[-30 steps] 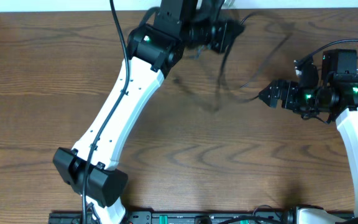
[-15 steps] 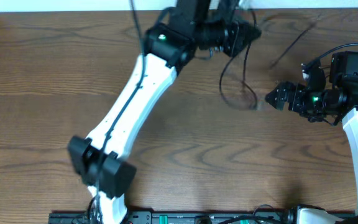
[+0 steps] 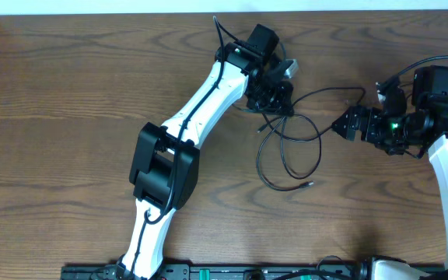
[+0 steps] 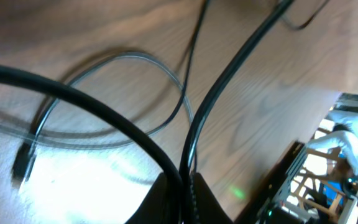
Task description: Untangle cables
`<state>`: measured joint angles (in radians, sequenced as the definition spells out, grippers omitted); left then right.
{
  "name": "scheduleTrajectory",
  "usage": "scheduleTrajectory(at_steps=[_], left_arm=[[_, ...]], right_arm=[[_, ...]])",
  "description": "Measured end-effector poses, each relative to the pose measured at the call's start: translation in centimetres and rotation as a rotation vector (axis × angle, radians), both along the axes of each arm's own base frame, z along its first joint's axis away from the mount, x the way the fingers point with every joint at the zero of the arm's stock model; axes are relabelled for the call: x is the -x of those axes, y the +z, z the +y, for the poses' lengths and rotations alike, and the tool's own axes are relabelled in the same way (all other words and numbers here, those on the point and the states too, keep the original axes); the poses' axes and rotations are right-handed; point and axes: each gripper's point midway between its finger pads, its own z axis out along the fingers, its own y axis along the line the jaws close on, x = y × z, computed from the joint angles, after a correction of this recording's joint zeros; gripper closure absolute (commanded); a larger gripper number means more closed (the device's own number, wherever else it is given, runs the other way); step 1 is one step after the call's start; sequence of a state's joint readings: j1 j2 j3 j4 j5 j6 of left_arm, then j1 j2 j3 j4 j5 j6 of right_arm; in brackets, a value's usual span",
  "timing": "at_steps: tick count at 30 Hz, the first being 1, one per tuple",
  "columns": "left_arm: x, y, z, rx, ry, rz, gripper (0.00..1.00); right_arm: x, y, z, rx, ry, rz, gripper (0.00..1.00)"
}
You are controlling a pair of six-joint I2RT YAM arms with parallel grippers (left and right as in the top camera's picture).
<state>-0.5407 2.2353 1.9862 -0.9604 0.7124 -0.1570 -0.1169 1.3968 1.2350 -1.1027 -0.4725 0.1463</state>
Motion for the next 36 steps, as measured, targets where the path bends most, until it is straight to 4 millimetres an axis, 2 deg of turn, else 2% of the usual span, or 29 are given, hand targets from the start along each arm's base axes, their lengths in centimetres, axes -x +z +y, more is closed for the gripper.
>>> scheduleTrajectory(at_steps=[7, 12, 13, 16, 18, 19, 20, 21, 22, 25, 30, 36], left_arm=[[1.8, -2.2, 2.5, -0.217, 0.008, 0.027, 0.92], [2.8, -3.1, 2.4, -0.307, -0.021, -0.012, 0.92], [3.1, -3.4, 2.3, -0.322, -0.029, -0.015, 0.89], [4.2, -4.5, 2.4, -0.369, -0.059, -0.017, 0.56], [4.8, -5.0, 2.5, -0.395, -0.065, -0.009, 0.54], [4.9, -5.1, 2.5, -0.400, -0.067, -0.009, 0.50], [4.9, -5.1, 2.5, -0.404, -0.068, -0.012, 0.43], [4.8, -5.1, 2.6, -0.406, -0.069, -0.016, 0.32], [4.8, -5.1, 2.7, -0.409, -0.066, -0.017, 0.26], [4.5, -5.2, 3.0, -0.415, -0.056, -0.018, 0.21], [3.7, -4.1, 3.7, -0.403, -0.029, -0.035, 0.20], [1.3, 0.7, 6.2, -0.351, 0.065, -0.123, 0.19]], right_arm=[[0.3, -0.1, 0.1, 0.000, 0.006, 0.011, 0.01], [0.3, -0.1, 0.3, 0.001, 0.015, 0.011, 0.01], [0.4, -0.1, 0.5, 0.001, 0.022, 0.011, 0.01], [0.6, -0.2, 1.2, -0.002, 0.044, 0.015, 0.01], [0.8, -0.5, 1.7, -0.003, 0.059, 0.022, 0.01], [0.9, -0.6, 1.8, -0.003, 0.064, 0.025, 0.01], [1.0, -0.7, 2.0, -0.003, 0.069, 0.027, 0.01], [1.0, -0.8, 2.1, -0.003, 0.073, 0.029, 0.01], [1.1, -0.9, 2.2, -0.004, 0.077, 0.030, 0.01], [1.2, -1.2, 2.5, -0.004, 0.088, 0.032, 0.01], [1.3, -1.4, 3.1, -0.004, 0.107, 0.032, 0.01], [1.1, -1.2, 4.7, -0.007, 0.145, 0.009, 0.01]])
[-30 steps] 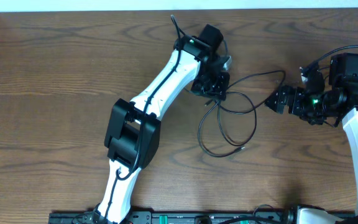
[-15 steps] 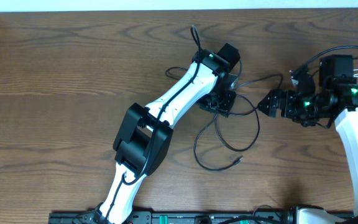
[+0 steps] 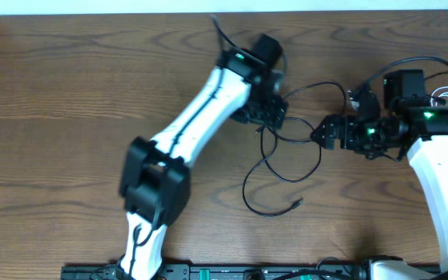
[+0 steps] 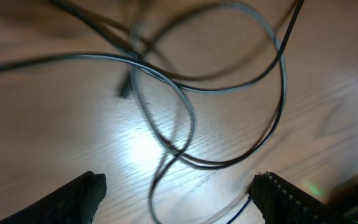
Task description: Untangle cables
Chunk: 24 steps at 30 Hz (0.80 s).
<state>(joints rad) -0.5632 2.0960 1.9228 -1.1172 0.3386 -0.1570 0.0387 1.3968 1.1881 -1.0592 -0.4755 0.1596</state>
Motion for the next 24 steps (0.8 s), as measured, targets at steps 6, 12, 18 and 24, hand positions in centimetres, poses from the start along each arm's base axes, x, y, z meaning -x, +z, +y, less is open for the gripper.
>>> scheduleTrajectory(at_steps=[6, 12, 18, 24], left_arm=[[-3.2, 3.1, 5.5, 0.025, 0.141, -0.057, 0.19], [-4.4, 2.7, 11.3, -0.009, 0.274, 0.000, 0.19], [-4.4, 2.5, 14.9, -0.033, 0.356, 0.050, 0.18], [-4.8, 2.5, 16.8, -0.034, 0.402, 0.056, 0.18]], right_arm=[[-0.5, 0.5, 3.1, -0.019, 0.059, -0.048, 0.03], [-1.6, 1.4, 6.9, -0.005, 0.147, -0.167, 0.10], [-2.3, -0.2, 9.4, 0.064, 0.185, -0.179, 0.05], [-5.0, -2.9, 11.6, 0.163, 0.209, -0.144, 0.02]])
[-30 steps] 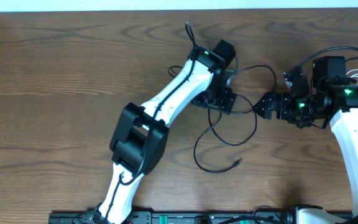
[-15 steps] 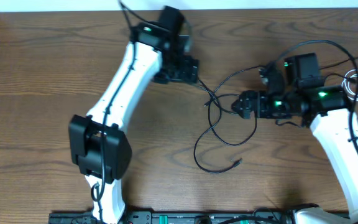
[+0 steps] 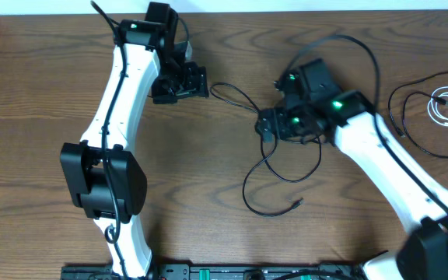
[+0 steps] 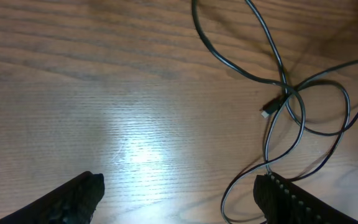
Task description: Untangle cables
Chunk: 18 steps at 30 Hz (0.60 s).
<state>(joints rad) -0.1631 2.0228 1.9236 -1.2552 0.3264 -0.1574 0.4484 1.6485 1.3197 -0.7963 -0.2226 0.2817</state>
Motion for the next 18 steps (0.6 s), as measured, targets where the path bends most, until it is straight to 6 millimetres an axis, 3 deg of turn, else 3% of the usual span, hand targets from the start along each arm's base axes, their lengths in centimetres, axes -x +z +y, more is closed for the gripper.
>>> scheduleTrajectory(at_steps=[8, 9, 18], left_arm=[[-0.1, 0.0, 0.3, 0.000, 0.008, 0.001, 0.17], [-0.1, 0.0, 0.3, 0.000, 0.007, 0.000, 0.02], [-0.1, 0.0, 0.3, 0.000, 0.008, 0.001, 0.02]], right_arm=[[-2.3, -4.9, 0.7, 0.116, 0.036, -0.001, 0.01], [-2.4, -5.6, 0.7, 0.128, 0.042, 0.007, 0.01], [-1.7, -12.5, 0.5, 0.222, 0.089, 0.126, 0.01]])
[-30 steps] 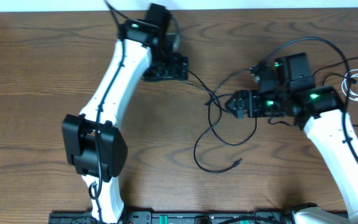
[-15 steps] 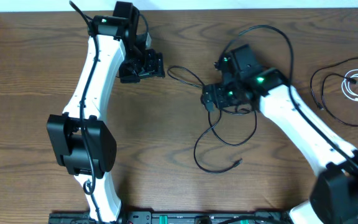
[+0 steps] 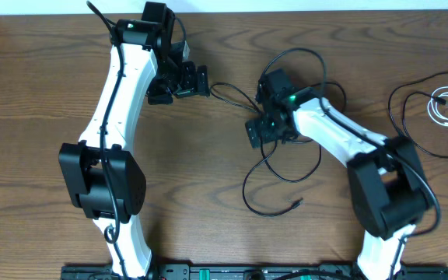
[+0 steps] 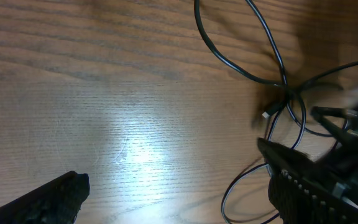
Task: Untangle cables
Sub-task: 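Grasp black cables at center with the right gripper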
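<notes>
A thin black cable (image 3: pixel 282 159) lies looped and crossed over itself mid-table, one end running left (image 3: pixel 224 87), the plug end at the front (image 3: pixel 298 204). My right gripper (image 3: pixel 257 131) is down on the crossing; its jaws are hidden. My left gripper (image 3: pixel 195 80) hovers to the left of the cable, open and holding nothing. In the left wrist view its fingers (image 4: pixel 303 190) stand wide apart over bare wood, with the cable's crossing (image 4: pixel 284 93), a small plug (image 4: pixel 266 113) and the blurred right gripper (image 4: pixel 347 127) at the right.
A coiled white cable inside a black loop (image 3: pixel 411 117) lies at the far right edge. The right arm's own black lead arches above its wrist (image 3: pixel 298 54). The wooden table (image 3: pixel 53 117) ends at a white wall at the back.
My right gripper has shifted slightly left on the tangle and now shows blurred at the right of the left wrist view. The left gripper stays open in nearly the same place.
First my left gripper was shut on the black cable at the tangle, the right gripper off to the right. Then the left one was open over the loops and the right had come closer. Later the left was away at the left, and the right reached the crossing.
</notes>
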`<state>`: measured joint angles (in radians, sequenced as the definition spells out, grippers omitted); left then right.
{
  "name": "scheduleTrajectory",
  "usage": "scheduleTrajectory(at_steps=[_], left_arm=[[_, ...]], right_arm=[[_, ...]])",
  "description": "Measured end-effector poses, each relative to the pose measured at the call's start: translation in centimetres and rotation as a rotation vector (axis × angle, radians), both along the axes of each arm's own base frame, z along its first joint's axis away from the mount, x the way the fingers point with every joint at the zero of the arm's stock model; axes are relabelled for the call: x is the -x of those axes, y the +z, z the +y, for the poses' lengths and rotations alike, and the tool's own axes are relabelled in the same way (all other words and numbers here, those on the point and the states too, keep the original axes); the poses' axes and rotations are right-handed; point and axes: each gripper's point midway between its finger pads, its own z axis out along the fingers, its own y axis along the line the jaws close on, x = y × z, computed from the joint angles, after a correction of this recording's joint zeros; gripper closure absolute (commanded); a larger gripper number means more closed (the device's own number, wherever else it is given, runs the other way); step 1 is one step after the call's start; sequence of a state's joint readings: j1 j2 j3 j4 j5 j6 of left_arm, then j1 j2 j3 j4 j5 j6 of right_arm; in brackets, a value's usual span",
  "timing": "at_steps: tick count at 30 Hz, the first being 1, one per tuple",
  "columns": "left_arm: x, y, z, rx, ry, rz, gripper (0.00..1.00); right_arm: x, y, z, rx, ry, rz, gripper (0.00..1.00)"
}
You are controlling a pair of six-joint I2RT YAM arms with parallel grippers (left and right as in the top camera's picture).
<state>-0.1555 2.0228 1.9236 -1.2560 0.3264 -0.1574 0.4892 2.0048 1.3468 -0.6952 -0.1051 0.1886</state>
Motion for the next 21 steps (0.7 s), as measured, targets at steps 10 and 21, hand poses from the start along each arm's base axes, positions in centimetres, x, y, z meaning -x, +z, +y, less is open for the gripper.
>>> scheduleTrajectory(at_steps=[10, 21], left_arm=[[0.0, 0.0, 0.0, 0.000, 0.000, 0.000, 0.02], [0.0, 0.0, 0.0, 0.000, 0.000, 0.000, 0.02]], right_arm=[[1.1, -1.1, -0.7, 0.089, 0.032, 0.044, 0.42], [1.6, -1.3, -2.9, 0.247, 0.071, 0.031, 0.99]])
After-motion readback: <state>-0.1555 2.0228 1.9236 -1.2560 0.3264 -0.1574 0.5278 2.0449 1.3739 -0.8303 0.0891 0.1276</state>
